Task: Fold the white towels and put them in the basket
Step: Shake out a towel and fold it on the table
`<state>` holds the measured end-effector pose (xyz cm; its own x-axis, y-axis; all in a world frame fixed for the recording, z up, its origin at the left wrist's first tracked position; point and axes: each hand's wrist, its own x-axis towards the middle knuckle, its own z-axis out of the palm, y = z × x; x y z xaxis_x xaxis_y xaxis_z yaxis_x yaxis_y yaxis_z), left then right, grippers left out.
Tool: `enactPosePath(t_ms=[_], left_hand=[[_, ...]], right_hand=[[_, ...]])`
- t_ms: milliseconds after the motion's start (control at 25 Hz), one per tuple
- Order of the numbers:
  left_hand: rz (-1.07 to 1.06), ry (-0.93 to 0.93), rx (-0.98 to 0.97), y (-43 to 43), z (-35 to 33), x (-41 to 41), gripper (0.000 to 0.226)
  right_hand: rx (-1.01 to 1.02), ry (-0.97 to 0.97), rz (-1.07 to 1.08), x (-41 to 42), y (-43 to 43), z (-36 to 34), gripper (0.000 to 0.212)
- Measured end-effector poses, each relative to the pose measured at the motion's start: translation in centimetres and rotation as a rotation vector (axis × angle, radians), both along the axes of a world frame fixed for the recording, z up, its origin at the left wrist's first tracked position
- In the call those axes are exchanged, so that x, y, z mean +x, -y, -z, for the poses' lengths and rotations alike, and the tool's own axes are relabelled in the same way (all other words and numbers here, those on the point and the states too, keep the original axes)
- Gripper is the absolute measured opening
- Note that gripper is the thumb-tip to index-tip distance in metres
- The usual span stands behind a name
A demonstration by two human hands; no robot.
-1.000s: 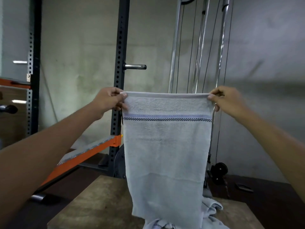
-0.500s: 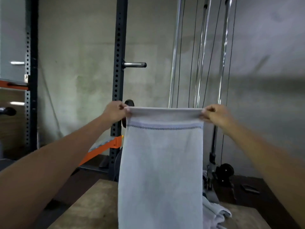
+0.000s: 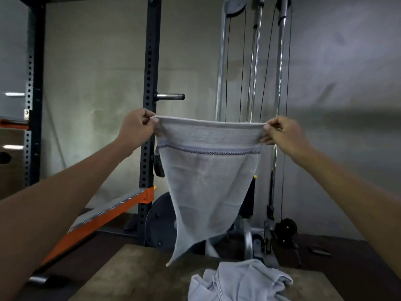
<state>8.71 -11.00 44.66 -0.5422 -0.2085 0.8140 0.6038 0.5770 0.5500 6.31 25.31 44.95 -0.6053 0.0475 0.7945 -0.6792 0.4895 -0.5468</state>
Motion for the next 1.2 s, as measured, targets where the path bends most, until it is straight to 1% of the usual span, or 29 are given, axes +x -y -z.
enactPosePath(t_ms=[80,160,320,440,520,560,640,760,840,960,1040,1120,1200], left_hand=[[0.051,0.149,-0.069,0.3,1.7,1.9,0.013],[0.090,0.289,-0.099,0.7,3.2,3.0,0.008],[0.088,0.411,-0.124,1.6,5.9,3.7,0.010],[0.106,0.598,-0.223,2.1,10.4,3.2,0.014],[0.138,0.746,-0.271,2.4,16.5,2.5,0.016],[0.152,0.811,-0.266,2.5,20.1,2.3,0.015],[0.163,0.916,-0.230,2.5,28.2,2.3,0.016],[0.193,1.049,-0.107,2.0,38.2,2.1,0.017],[0.190,1.091,-0.110,1.9,42.3,1.9,0.019],[0.154,1.069,-0.117,1.8,45.9,1.0,0.019],[0.110,1.032,-0.113,1.9,47.2,0.0,0.019],[0.078,0.999,-0.071,1.9,48.2,-1.1,0.018],[0.047,0.977,-0.014,2.1,48.7,-2.7,0.011]], right_hand=[[0.083,0.075,-0.027,1.3,-0.5,1.6,0.007],[0.133,0.132,-0.041,2.2,-0.9,2.8,0.010],[0.202,0.235,-0.047,3.1,-0.6,5.1,0.007],[0.314,0.432,-0.074,2.0,-0.5,9.3,0.006],[0.355,0.575,-0.091,0.7,-0.5,15.3,0.008],[0.359,0.627,-0.092,0.2,-0.3,18.8,0.009],[0.359,0.705,-0.076,-0.3,0.2,26.5,0.011],[0.313,0.773,-0.048,-0.9,0.4,36.1,0.011],[0.303,0.817,-0.056,-1.3,0.2,40.2,0.012],[0.337,0.835,-0.054,-2.1,0.3,43.8,0.015],[0.393,0.812,-0.016,-3.0,0.8,44.5,0.013],[0.396,0.789,0.001,-4.3,1.4,44.7,0.012],[0.368,0.752,-0.003,-6.4,2.2,44.4,0.018]])
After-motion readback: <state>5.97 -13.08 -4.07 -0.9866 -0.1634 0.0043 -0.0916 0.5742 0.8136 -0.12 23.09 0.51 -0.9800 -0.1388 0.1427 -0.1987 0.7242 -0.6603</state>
